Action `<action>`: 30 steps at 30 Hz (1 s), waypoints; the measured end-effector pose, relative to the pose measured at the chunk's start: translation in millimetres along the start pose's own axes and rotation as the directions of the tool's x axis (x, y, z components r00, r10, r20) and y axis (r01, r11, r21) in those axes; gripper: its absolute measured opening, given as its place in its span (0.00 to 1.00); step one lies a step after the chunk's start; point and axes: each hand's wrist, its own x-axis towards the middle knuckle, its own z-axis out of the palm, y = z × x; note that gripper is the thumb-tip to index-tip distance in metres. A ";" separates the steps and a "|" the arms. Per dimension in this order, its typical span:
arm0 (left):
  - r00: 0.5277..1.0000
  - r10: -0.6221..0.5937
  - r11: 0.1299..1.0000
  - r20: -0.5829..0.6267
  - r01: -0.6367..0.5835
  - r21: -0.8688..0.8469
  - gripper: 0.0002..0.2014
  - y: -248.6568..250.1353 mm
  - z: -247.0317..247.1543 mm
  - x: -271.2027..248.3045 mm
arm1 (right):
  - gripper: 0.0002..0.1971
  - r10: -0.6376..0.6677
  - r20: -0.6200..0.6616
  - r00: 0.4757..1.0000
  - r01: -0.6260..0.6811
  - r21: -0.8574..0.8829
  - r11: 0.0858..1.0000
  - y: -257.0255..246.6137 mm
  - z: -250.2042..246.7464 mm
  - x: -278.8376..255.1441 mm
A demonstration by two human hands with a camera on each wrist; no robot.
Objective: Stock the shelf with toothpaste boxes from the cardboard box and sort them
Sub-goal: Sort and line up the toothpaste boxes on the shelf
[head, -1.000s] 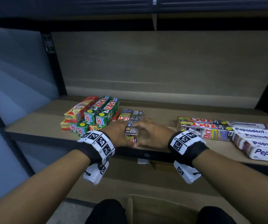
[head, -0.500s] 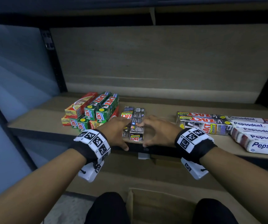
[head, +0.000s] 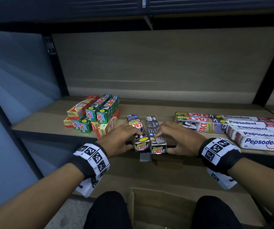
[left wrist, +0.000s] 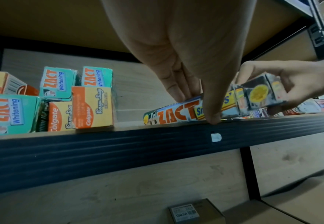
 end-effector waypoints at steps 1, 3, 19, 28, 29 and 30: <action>1.000 0.025 1.000 -0.012 -0.025 0.005 0.25 1.5 0.3 -0.7 | 0.26 -0.009 0.003 1.000 0.009 0.013 1.000 -0.1 -2.7 -5.9; 0.998 0.053 0.999 -0.024 -0.053 0.009 0.24 4.0 -0.2 -2.1 | 0.26 -0.012 -0.036 0.999 0.015 0.073 0.997 -0.4 -6.3 -15.6; 0.943 0.118 0.977 0.311 -0.166 0.134 0.33 -22.2 -30.3 59.8 | 0.22 0.193 -0.532 0.825 0.028 0.379 0.925 -4.9 -29.4 52.4; 0.939 0.119 0.989 0.322 -0.141 0.046 0.26 -43.6 -24.8 82.7 | 0.26 0.433 -0.324 0.842 -0.229 0.512 0.828 22.7 -10.4 56.2; 0.944 0.098 0.991 0.316 -0.120 0.053 0.27 -45.6 -25.2 83.1 | 0.25 0.449 -0.326 0.832 -0.234 0.528 0.817 23.3 -7.3 55.2; 0.949 0.071 0.994 0.308 -0.094 0.059 0.28 -47.5 -26.1 83.2 | 0.24 0.466 -0.337 0.818 -0.229 0.552 0.802 25.1 -4.6 55.2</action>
